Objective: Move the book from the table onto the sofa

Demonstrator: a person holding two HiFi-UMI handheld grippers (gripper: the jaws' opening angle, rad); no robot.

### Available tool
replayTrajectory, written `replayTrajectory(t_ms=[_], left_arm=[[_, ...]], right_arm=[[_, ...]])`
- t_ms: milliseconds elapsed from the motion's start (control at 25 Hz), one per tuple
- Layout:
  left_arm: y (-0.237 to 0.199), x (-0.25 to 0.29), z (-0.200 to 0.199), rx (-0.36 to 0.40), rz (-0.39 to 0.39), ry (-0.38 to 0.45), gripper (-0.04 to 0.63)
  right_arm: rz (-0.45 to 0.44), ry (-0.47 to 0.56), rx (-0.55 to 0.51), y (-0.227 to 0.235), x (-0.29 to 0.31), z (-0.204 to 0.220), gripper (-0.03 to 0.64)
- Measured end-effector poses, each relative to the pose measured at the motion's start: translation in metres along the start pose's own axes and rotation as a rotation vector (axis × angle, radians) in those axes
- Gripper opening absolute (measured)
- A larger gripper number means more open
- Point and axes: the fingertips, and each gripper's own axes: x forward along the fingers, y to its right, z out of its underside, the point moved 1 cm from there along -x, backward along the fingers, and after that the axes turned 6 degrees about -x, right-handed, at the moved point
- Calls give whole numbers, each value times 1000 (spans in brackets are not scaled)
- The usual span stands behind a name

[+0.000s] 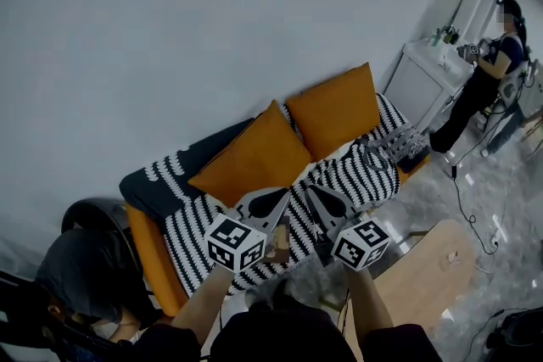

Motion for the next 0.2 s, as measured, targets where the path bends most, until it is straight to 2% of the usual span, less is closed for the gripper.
replayTrajectory(t_ms=[200], left_arm=[[0,4,0,-7,-5,0,15]], right_arm=[[-3,-3,3,5,-2,-1,23]])
